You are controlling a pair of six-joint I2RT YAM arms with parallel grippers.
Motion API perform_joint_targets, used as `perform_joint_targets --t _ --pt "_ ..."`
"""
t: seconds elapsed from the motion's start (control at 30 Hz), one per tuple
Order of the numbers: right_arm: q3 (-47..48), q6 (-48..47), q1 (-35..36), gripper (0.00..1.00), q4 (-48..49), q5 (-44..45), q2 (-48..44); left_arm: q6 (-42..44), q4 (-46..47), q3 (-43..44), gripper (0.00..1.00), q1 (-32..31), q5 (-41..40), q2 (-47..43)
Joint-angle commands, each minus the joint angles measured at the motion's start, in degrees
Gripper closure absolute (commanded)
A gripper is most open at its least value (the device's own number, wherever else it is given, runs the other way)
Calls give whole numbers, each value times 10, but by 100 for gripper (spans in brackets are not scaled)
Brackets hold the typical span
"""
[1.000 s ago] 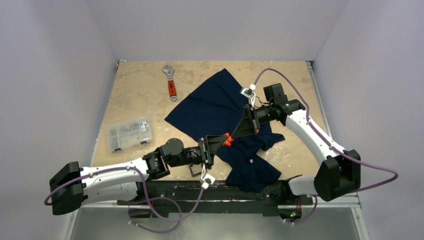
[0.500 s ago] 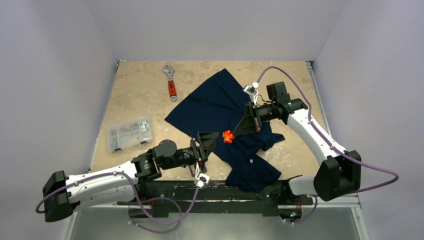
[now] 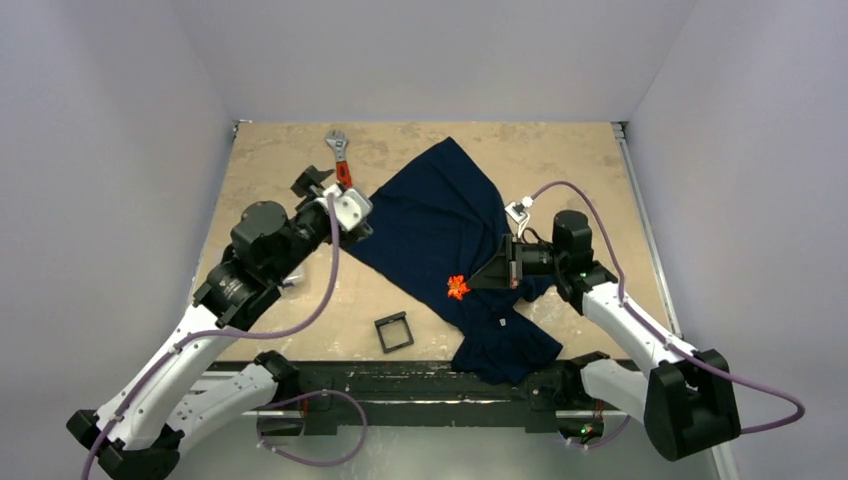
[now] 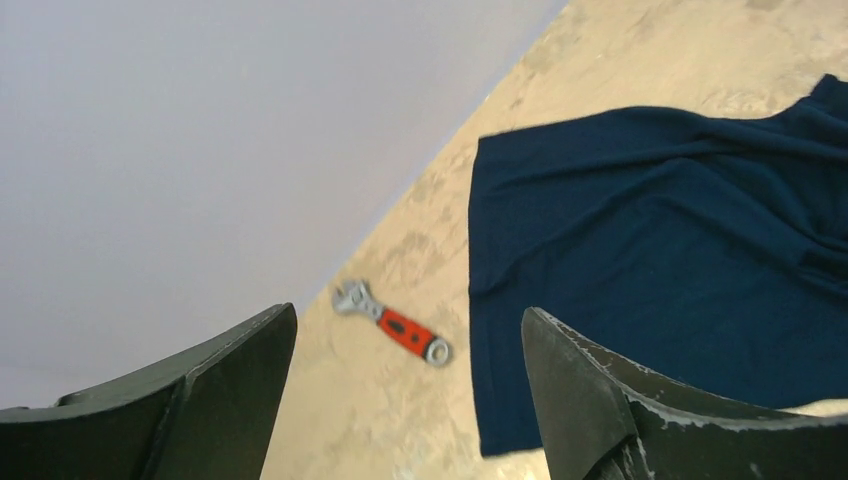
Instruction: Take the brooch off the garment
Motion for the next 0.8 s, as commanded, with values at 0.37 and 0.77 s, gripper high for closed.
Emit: perform_joint_targets --t 0.37,0.77 --pt "-143 103 64 100 133 96 -29 -378 -174 53 14 230 66 45" --pt "-156 173 156 100 252 168 64 -452 -196 59 14 266 85 42"
